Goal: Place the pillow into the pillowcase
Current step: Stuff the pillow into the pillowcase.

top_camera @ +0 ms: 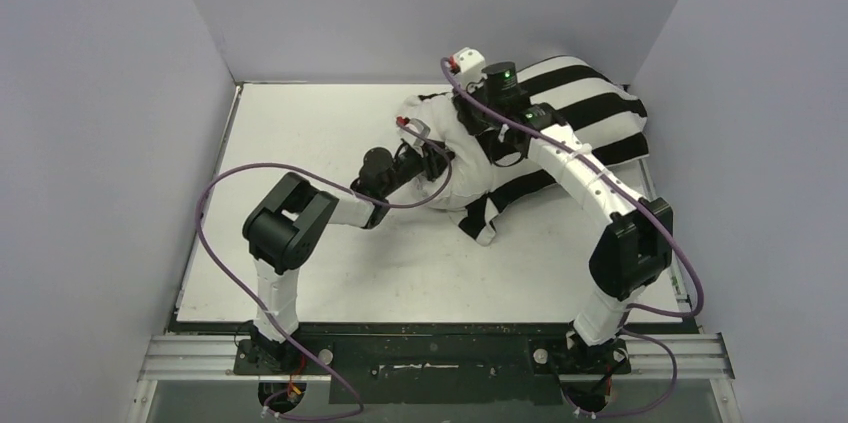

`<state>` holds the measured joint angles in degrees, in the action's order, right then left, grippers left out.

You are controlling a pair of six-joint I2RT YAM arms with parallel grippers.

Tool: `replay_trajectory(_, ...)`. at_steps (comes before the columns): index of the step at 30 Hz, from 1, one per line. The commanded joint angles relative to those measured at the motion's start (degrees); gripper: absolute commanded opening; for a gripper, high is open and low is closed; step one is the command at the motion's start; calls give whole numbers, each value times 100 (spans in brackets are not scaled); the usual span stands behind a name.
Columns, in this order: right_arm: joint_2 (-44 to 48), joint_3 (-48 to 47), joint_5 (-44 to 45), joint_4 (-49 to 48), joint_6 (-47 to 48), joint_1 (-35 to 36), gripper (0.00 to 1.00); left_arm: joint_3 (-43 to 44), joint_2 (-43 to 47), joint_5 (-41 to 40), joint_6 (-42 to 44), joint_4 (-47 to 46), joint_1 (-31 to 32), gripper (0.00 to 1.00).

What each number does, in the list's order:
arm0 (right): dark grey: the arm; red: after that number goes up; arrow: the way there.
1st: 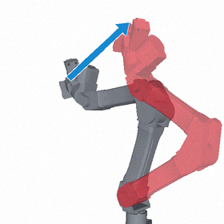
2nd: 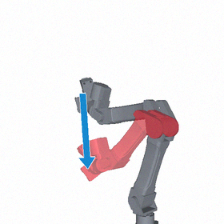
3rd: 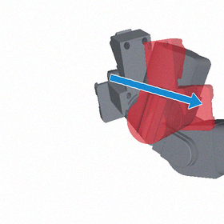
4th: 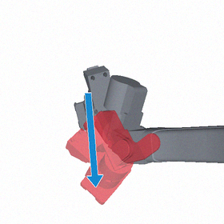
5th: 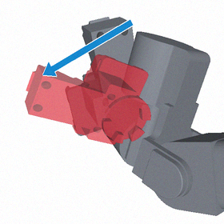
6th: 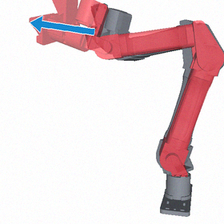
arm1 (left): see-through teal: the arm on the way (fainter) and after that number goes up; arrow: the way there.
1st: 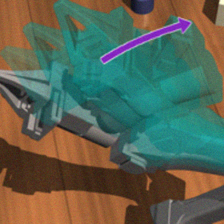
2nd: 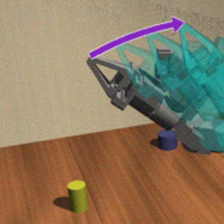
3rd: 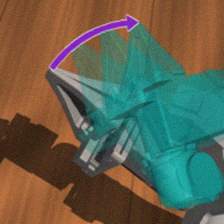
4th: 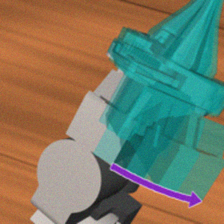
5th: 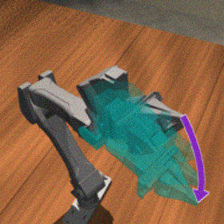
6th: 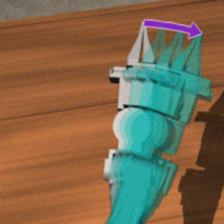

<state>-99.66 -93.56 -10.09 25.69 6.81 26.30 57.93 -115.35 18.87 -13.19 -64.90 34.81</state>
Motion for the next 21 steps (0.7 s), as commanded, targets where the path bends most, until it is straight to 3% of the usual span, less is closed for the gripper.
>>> replay_trajectory(1, 673, 333, -1890, -1091, -835, 1194, 0, -552, 526, -397, -490, -846, 105, 24)
replay_trajectory(10, 944, 1316, -2985, -3325, -2541, 1624, 0, -1308, 800, -1308, -1052, -1907, 220, 19)
replay_trajectory(17, 960, 1600, -3170, -5321, -4127, 1664, 0, -952, 60, -3114, -1574, -3109, 500, 16)
replay_trajectory(19, 783, 1473, -3294, -5414, -4426, 1672, 0, -815, -65, -3870, -1573, -3559, 689, 14)
replay_trajectory(21, 662, 1429, -3323, -5298, -4447, 1680, 0, -710, 159, -4056, -1141, -3517, 995, 14)
